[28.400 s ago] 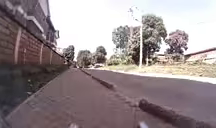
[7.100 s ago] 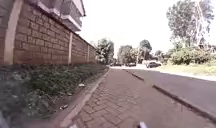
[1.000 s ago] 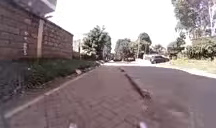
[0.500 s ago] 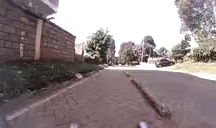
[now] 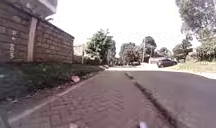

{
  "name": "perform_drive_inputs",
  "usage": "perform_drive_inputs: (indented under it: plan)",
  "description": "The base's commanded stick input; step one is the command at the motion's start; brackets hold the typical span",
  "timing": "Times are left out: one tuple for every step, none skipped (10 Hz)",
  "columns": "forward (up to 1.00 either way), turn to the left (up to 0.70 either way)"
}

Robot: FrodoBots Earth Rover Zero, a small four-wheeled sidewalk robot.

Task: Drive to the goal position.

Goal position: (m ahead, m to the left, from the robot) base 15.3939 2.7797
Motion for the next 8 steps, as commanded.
perform_drive_inputs:
  plan:
    - [1.00,-0.20]
    - [1.00,-0.06]
    - [1.00,0.00]
    - [1.00,0.00]
    - [1.00,0.00]
    - [1.00,0.00]
    - [1.00,0.00]
    - [1.00,0.00]
